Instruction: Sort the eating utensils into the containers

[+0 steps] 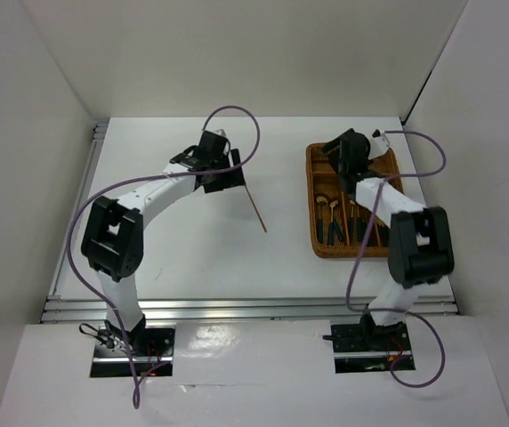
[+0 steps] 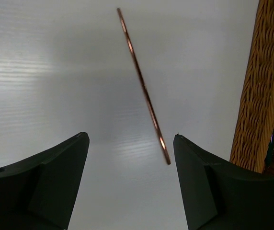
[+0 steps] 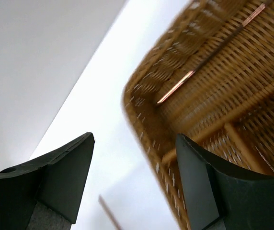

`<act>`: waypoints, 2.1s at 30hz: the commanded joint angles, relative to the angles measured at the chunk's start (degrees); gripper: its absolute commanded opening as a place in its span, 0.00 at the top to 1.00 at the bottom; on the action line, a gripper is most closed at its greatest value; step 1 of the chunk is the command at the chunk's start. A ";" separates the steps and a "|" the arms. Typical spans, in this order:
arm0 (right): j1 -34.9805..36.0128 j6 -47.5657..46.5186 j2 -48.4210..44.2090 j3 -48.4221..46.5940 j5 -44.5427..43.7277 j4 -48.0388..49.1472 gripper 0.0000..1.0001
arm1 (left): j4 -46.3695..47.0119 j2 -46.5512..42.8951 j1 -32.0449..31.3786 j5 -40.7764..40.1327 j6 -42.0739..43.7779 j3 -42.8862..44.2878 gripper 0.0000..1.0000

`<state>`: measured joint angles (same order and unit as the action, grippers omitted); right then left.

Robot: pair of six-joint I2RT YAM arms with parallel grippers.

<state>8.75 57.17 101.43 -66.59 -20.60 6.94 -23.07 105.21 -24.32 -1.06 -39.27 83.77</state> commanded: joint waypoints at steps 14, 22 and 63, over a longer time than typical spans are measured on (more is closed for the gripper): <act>1.53 -17.88 -39.36 24.57 13.66 -1.49 0.21 | -8.92 21.43 -8.11 -17.66 -15.92 18.54 0.30; 1.53 -19.20 -48.42 28.09 15.85 -5.96 0.19 | -8.92 25.30 -9.26 -19.51 -16.98 20.91 0.36; 15.86 -30.89 -29.46 32.40 44.43 17.41 0.10 | -13.59 13.81 -10.31 -17.93 -9.78 18.90 0.89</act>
<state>23.03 28.18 69.32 -32.27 23.07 17.15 -38.09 124.86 -34.44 -20.49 -50.63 104.01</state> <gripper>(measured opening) 0.895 0.187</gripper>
